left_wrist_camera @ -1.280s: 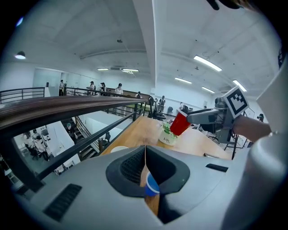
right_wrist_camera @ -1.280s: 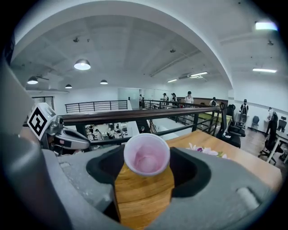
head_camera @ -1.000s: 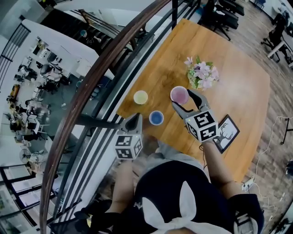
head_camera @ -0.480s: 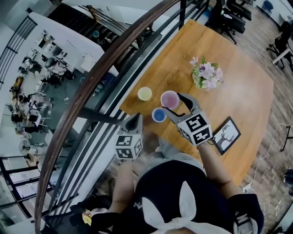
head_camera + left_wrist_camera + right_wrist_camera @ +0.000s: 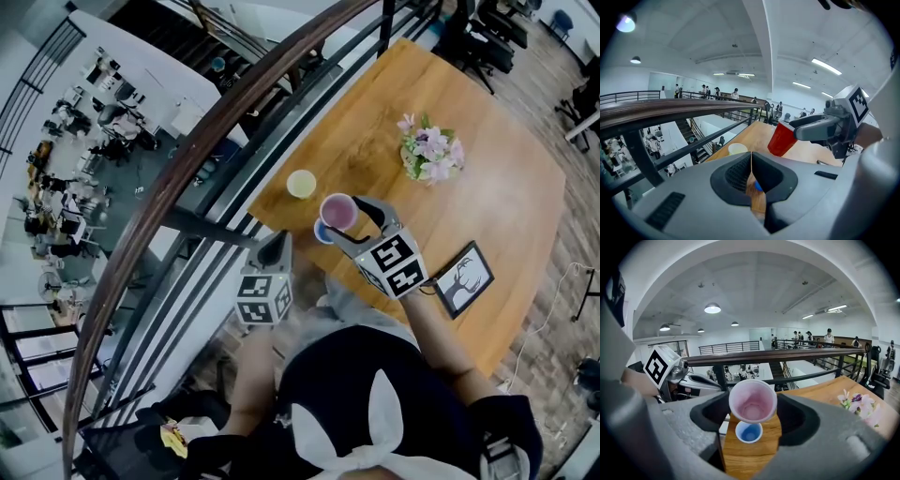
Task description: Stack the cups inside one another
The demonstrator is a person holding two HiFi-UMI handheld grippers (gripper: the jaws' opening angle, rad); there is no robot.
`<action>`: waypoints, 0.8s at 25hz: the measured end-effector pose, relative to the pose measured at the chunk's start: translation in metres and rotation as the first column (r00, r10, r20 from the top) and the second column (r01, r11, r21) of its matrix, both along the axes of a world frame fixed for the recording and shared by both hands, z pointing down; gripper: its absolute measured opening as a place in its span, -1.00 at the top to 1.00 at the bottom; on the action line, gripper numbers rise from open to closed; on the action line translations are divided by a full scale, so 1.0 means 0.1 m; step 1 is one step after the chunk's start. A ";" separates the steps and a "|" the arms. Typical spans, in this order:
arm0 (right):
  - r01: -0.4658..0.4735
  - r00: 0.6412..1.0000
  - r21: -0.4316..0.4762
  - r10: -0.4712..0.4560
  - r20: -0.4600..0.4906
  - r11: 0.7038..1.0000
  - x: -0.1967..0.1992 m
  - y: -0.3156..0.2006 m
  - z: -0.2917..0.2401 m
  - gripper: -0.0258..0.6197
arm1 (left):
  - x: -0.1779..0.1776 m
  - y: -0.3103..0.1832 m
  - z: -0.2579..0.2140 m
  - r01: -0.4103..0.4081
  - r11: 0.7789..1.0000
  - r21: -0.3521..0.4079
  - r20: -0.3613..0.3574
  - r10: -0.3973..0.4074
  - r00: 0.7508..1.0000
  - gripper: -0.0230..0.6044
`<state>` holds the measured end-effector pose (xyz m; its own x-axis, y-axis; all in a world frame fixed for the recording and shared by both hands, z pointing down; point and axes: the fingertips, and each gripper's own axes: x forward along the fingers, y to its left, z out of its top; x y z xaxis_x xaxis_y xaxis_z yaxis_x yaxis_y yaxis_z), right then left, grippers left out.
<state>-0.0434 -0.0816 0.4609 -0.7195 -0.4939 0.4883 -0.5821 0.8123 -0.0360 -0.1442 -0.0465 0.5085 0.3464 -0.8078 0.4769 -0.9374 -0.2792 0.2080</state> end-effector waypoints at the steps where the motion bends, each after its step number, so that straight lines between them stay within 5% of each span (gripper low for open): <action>1: 0.010 1.000 -0.009 -0.011 -0.005 1.000 -0.01 0.01 0.04 -0.05 | 0.00 0.00 0.00 0.003 1.000 0.000 -0.002 -0.003 1.000 0.86; 20: 0.104 0.987 -0.149 -0.120 -0.105 0.983 -0.15 0.09 0.78 -0.06 | -0.02 0.03 0.14 0.034 0.999 -0.042 0.008 -0.034 0.999 0.86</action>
